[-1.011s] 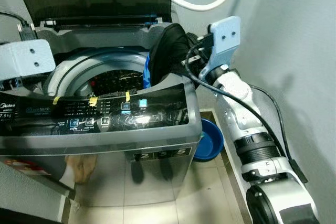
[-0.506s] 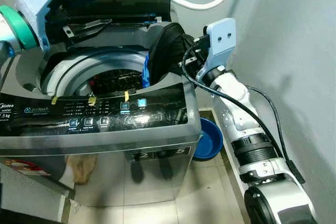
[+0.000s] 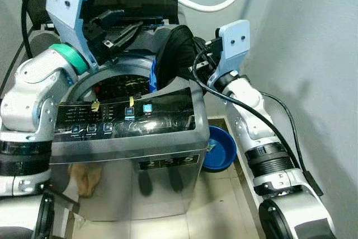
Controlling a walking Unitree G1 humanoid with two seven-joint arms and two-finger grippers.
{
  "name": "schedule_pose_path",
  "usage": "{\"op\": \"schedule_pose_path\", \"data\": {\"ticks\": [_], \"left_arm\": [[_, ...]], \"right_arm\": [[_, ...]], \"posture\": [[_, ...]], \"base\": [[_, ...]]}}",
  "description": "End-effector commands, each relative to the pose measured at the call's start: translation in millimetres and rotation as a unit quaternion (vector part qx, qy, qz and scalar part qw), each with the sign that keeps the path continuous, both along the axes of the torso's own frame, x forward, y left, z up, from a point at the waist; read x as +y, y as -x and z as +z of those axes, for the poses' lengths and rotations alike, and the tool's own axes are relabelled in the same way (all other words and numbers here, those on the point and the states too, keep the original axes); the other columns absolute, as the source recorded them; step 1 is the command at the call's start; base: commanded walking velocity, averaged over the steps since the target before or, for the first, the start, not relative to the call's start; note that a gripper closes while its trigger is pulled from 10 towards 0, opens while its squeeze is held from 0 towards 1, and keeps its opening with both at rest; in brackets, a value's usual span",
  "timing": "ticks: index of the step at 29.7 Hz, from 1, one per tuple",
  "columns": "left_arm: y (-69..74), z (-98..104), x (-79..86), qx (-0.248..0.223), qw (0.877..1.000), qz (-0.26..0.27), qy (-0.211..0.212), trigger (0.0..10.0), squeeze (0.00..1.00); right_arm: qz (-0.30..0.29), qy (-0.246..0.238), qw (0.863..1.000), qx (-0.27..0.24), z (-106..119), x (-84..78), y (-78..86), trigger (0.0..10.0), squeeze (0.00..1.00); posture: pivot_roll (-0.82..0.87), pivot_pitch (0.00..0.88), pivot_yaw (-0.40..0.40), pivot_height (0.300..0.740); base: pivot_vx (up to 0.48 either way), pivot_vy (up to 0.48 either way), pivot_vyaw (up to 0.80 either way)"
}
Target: Clothes washing
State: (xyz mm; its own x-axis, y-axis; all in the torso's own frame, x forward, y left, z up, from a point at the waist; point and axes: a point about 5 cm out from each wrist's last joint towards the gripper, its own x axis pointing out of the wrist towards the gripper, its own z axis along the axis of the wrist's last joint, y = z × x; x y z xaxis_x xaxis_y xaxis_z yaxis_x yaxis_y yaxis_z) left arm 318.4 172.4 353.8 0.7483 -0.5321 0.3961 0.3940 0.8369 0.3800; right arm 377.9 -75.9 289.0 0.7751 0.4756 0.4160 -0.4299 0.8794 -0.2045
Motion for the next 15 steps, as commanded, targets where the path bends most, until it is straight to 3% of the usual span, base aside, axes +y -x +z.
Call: {"op": "schedule_pose_path", "data": {"ticks": [1, 3, 8, 10, 15], "left_arm": [[6.9, -6, -13.6, -0.014, 0.999, -0.012, -0.036, 10.0, 0.0], [16.7, -15, -31.8, -0.039, 0.997, -0.012, -0.063, 10.0, 0.0], [27.1, -20, -54.3, -0.072, 0.996, -0.001, -0.055, 10.0, 0.0], [28.9, -13, -66.4, -0.094, 0.995, -0.003, -0.045, 10.0, 0.0], [32.5, -1, -76.2, -0.117, 0.992, -0.01, -0.038, 10.0, 0.0]], "right_arm": [[0.017, 0.028, 0.999, 0.028, -16, 3.2, 0.7, 10.0, 0.0], [0.047, 0.062, 0.995, 0.057, -31, 4.8, 2.3, 10.0, 0.0], [0.072, 0.106, 0.988, 0.083, -45, 3.7, 2.9, 10.0, 0.0], [0.072, 0.126, 0.985, 0.088, -48, 3.0, 0.7, 10.0, 0.0], [0.044, 0.128, 0.986, 0.094, -47, 2.9, -7.1, 10.0, 0.0]], "posture": [[0.14, 0.143, 0.088, 0.74], [0.14, 0.143, 0.073, 0.74], [0.13, 0.142, 0.061, 0.74], [0.14, 0.136, 0.04, 0.74], [0.14, 0.13, 0.027, 0.74]], "base": [[0.0, 0.0, 0.0], [0.0, 0.0, 0.0], [0.0, 0.0, 0.0], [0.0, 0.0, 0.0], [0.0, 0.0, 0.0]]}}
